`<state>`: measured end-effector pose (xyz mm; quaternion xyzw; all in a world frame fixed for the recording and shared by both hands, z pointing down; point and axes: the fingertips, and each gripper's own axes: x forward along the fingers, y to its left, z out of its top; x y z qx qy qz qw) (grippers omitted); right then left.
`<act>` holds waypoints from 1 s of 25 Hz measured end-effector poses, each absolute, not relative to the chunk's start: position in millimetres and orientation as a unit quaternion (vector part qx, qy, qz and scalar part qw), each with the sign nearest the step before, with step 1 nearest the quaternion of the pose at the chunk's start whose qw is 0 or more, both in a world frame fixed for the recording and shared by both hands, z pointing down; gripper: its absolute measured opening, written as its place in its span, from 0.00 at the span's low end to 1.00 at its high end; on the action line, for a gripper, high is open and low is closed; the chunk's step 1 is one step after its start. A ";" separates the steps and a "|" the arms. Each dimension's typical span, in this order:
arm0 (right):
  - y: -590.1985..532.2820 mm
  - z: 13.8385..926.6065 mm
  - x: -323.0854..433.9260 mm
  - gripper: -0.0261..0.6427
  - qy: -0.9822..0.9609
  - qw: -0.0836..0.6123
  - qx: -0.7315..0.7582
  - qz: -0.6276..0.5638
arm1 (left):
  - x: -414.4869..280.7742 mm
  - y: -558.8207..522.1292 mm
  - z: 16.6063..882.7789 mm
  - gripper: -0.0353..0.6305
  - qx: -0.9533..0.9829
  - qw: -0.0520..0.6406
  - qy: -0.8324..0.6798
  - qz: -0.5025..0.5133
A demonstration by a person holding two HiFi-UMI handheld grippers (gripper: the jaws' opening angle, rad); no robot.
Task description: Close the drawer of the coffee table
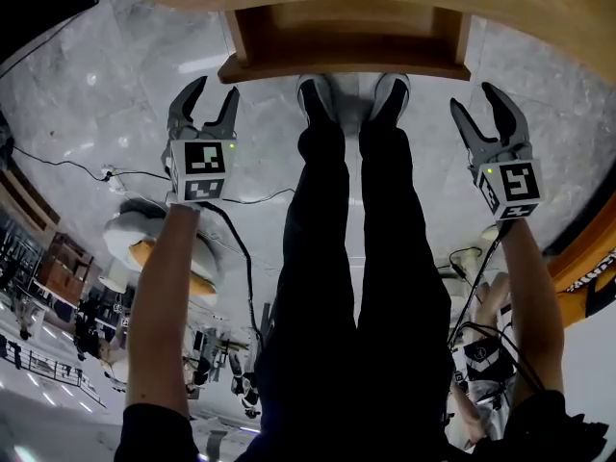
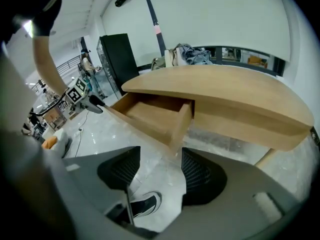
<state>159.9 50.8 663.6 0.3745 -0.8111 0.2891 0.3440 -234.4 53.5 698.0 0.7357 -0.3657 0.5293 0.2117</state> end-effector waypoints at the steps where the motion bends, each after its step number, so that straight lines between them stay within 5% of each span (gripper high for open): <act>1: 50.2 671.7 160.7 0.43 -0.810 0.345 0.377 0.289 | -236.0 56.2 706.8 0.38 0.732 0.218 -0.366 0.532; 13: 37.6 719.3 144.2 0.41 -0.814 0.362 0.352 0.285 | -234.8 47.3 739.4 0.38 0.725 0.236 -0.381 0.523; 20: 28.0 718.1 142.5 0.31 -0.813 0.353 0.367 0.283 | -226.9 43.8 743.2 0.38 0.723 0.255 -0.399 0.504; 25: 23.0 716.6 144.5 0.28 -0.806 0.345 0.380 0.295 | -222.9 35.3 740.4 0.32 0.722 0.275 -0.410 0.485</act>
